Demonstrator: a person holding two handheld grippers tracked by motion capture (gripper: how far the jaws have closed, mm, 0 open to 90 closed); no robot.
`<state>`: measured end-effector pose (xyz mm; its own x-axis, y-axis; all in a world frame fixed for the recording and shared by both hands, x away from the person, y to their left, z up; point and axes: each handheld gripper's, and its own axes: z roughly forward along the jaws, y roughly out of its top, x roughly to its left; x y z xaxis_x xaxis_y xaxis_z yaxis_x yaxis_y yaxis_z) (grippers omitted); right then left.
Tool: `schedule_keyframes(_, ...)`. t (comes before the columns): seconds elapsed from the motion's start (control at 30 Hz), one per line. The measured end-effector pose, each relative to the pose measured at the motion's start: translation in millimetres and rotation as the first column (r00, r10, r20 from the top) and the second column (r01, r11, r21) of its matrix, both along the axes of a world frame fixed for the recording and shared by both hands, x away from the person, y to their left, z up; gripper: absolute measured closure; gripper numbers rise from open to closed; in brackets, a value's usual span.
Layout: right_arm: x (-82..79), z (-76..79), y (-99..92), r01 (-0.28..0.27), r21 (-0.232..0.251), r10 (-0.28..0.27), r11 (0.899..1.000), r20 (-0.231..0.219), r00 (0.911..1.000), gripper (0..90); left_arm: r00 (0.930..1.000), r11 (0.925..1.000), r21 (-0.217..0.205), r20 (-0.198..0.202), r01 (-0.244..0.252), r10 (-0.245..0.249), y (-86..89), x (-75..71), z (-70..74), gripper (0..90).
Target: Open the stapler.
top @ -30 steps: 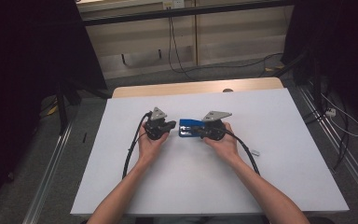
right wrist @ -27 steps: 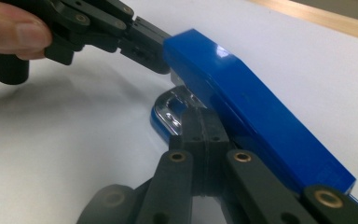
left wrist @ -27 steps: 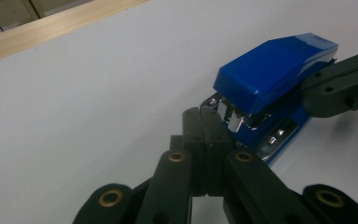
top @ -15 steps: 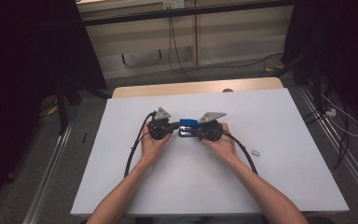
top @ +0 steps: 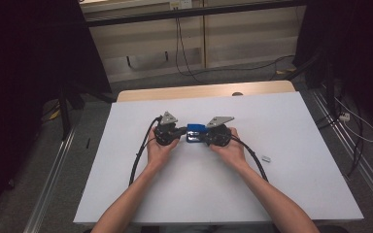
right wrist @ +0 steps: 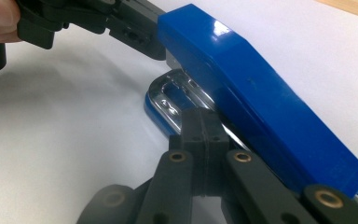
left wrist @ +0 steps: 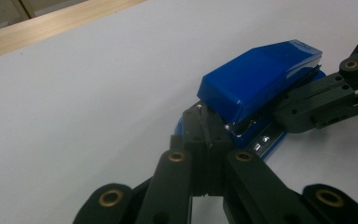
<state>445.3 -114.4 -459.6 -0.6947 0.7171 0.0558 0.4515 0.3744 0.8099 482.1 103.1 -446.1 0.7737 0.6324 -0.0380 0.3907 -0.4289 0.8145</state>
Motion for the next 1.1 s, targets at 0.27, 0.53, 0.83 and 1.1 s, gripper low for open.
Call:
schedule_keyframes(0.27,0.0,-0.1,0.2,0.013,-0.004,-0.013,1.0,0.004,0.9999,90.0,1.0,0.9996,-0.025,0.0,0.009,-0.009,0.6,-1.8,4.8,90.0)
schedule_keyframes(0.53,0.1,0.0,0.0,0.019,-0.005,-0.019,1.0,0.003,0.9998,90.0,0.9999,0.9996,-0.029,-0.012,0.002,-0.003,0.9,-0.9,1.9,90.0)
schedule_keyframes(0.83,0.3,0.1,-0.1,0.019,-0.004,-0.019,1.0,0.003,0.9998,90.0,1.0,0.9979,-0.065,-0.002,-0.001,0.001,0.5,-1.8,7.9,90.0)
schedule_keyframes(1.1,0.5,0.5,0.4,0.012,-0.015,-0.012,1.0,0.009,0.9999,90.0,0.9999,0.997,-0.077,0.01,-0.005,0.006,-0.3,-1.5,9.0,90.0)
